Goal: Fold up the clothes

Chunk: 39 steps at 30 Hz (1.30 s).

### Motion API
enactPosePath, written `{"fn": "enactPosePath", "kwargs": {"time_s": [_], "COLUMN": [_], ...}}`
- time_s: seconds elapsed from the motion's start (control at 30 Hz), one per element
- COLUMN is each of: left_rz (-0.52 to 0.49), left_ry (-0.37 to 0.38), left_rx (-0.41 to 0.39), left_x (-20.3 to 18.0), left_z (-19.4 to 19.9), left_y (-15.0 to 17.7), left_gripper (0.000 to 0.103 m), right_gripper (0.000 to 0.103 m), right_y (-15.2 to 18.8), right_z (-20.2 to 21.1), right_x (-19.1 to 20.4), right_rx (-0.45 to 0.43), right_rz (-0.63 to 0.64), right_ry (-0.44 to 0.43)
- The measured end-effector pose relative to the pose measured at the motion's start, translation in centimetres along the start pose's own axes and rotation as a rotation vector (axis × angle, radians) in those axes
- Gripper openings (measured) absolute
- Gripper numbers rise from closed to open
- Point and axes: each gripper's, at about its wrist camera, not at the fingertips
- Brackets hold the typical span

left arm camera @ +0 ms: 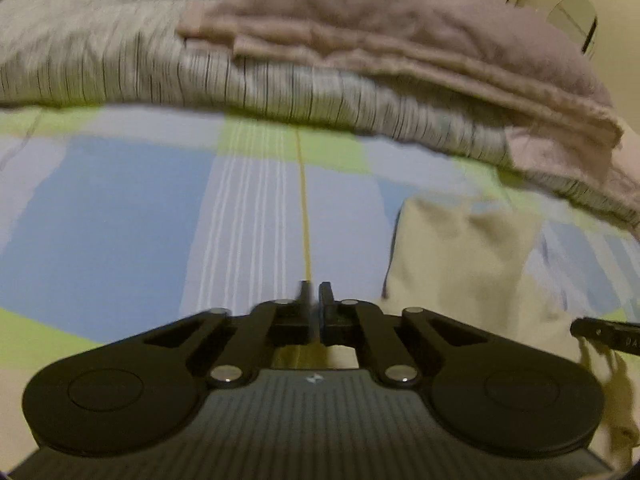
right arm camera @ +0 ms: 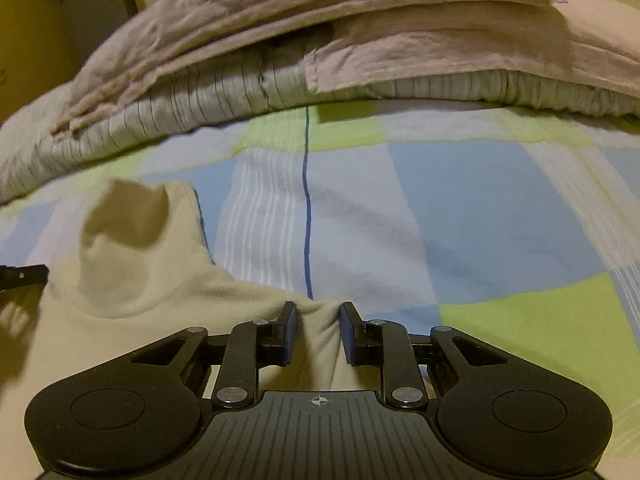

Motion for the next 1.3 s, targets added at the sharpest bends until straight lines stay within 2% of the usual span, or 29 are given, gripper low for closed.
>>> {"fn": "enactPosePath", "kwargs": {"time_s": [0.1, 0.17, 0.3, 0.43, 0.6, 0.67, 0.7, 0.73, 0.8, 0.87, 0.93, 1.03, 1.13, 1.2, 1.3], "left_rz": [0.06, 0.046, -0.016, -0.04, -0.018, -0.022, -0.013, -0.001, 0.007, 0.016, 0.021, -0.004, -0.017, -0.019, -0.032], "left_ry": [0.035, 0.045, 0.03, -0.012, -0.079, -0.118, -0.125, -0.128, -0.136, -0.102, -0.054, -0.021, -0.017, -0.04, -0.051], "left_rx": [0.015, 0.062, 0.159, 0.237, 0.35, 0.415, 0.44, 0.451, 0.45, 0.42, 0.382, 0.38, 0.4, 0.436, 0.435], "left_x": [0.9, 0.9, 0.9, 2.5, 5.0, 5.9, 6.2, 6.4, 6.4, 6.0, 5.3, 3.9, 3.2, 3.3, 3.7], "left_z": [3.2, 5.3, 10.5, 17.5, 26.7, 29.5, 30.7, 31.5, 32.6, 32.9, 32.7, 30.9, 29.7, 29.6, 31.5], "left_y": [0.5, 2.0, 7.4, 14.2, 21.1, 23.1, 23.8, 24.0, 23.8, 23.1, 22.2, 22.0, 23.1, 24.6, 27.0], "left_gripper": [0.008, 0.008, 0.008, 0.008, 0.008, 0.005, 0.005, 0.005, 0.004, 0.007, 0.007, 0.007, 0.007, 0.007, 0.007], "right_gripper": [0.023, 0.023, 0.023, 0.023, 0.022, 0.023, 0.023, 0.023, 0.023, 0.023, 0.023, 0.023, 0.023, 0.023, 0.023], "right_y": [0.1, 0.8, 4.2, 10.3, 18.8, 21.0, 22.2, 22.9, 23.2, 22.6, 21.5, 19.7, 19.3, 20.3, 22.8], "right_z": [3.4, 5.1, 8.4, 14.3, 23.4, 26.3, 27.4, 28.3, 29.4, 30.0, 30.3, 29.8, 28.4, 27.5, 28.5], "right_x": [0.3, 1.2, 4.8, 7.0, 7.7, 7.8, 7.7, 7.5, 7.6, 8.1, 8.8, 10.3, 11.6, 12.3, 13.2], "right_rx": [-0.045, -0.029, 0.043, 0.111, 0.232, 0.323, 0.396, 0.424, 0.457, 0.459, 0.406, 0.304, 0.297, 0.341, 0.363], "right_rz": [0.016, 0.037, 0.162, 0.261, 0.352, 0.32, 0.282, 0.241, 0.181, 0.137, 0.105, 0.08, 0.046, 0.048, 0.135], "right_ry": [0.033, -0.001, -0.082, -0.109, -0.115, -0.109, -0.083, -0.066, -0.032, 0.003, 0.026, 0.029, 0.006, -0.018, 0.009]}}
Point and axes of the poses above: each gripper's, at about its wrist camera, not at the fingertips, and z roughly against the way its jaws point, x to its left, y to its underside, and after that the axes turned 14 degrees about z, right-handed
